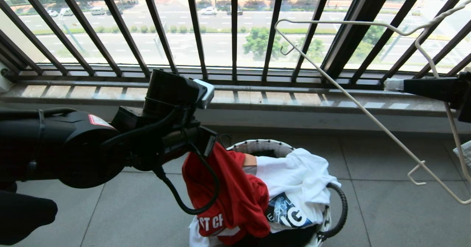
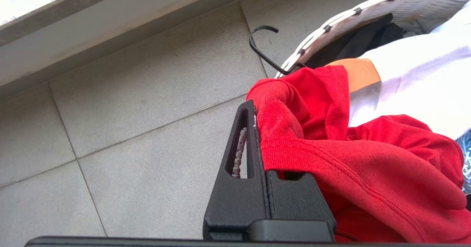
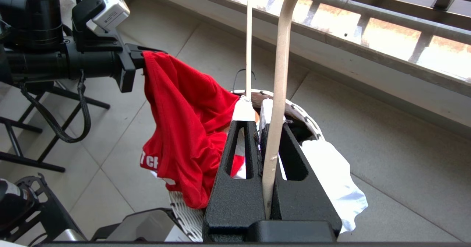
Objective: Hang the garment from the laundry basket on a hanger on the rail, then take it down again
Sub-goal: Pick up clothes from the basket
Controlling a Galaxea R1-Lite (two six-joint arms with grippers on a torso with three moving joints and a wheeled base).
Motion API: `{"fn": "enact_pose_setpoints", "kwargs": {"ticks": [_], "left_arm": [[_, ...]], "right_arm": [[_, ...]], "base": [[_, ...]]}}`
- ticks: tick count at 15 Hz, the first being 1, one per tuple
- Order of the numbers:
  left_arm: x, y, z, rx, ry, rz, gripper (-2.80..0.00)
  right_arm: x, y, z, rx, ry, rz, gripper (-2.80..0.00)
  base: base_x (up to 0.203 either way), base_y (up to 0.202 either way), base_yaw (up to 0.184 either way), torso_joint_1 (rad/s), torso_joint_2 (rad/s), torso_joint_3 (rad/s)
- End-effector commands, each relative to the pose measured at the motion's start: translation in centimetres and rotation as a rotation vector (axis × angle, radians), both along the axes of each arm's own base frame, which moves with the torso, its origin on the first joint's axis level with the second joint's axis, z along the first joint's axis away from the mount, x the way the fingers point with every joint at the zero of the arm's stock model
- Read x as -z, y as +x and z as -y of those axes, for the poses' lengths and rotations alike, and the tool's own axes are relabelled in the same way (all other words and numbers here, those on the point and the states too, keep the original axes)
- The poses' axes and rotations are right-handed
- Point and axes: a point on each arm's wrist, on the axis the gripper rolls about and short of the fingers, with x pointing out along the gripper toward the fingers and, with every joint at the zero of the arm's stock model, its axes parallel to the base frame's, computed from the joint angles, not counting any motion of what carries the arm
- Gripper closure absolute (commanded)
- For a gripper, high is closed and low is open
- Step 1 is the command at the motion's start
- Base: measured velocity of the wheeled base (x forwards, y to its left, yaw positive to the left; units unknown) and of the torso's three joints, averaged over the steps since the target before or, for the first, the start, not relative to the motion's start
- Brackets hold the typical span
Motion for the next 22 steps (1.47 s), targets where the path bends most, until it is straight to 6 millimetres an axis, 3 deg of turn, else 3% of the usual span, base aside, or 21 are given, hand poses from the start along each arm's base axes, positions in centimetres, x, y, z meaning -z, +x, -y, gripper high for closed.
{"fn": "enact_pose_setpoints", "kwargs": {"ticks": [1,6,14,22], "left_arm": [[-0.4,0.0,-0.2,-0.002,-0.011,0.012,0.00],[-0.6,-0.5,-0.8,0.004,-0.014,0.009,0.00],[-0.8,-0.6,-0.8,0.026,-0.032,0.011,0.00],[-1.9,0.5,-0.9,-0.019,-0.122,0.028,0.00]], "right_arm": [[0.1,0.1,0.0,-0.003,0.000,-0.003,0.00],[0.0,0.2,0.0,-0.003,0.001,0.000,0.00],[0.0,0.1,0.0,0.003,0.000,0.001,0.00],[0.1,0.1,0.1,0.011,-0.001,0.000,0.00]], "base": [[0.000,0.000,0.000,0.000,0.00,0.000],[0.000,0.000,0.000,0.001,0.00,0.026],[0.000,0.000,0.000,0.001,0.00,0.192],[0.000,0.000,0.000,0.001,0.00,0.203]]}}
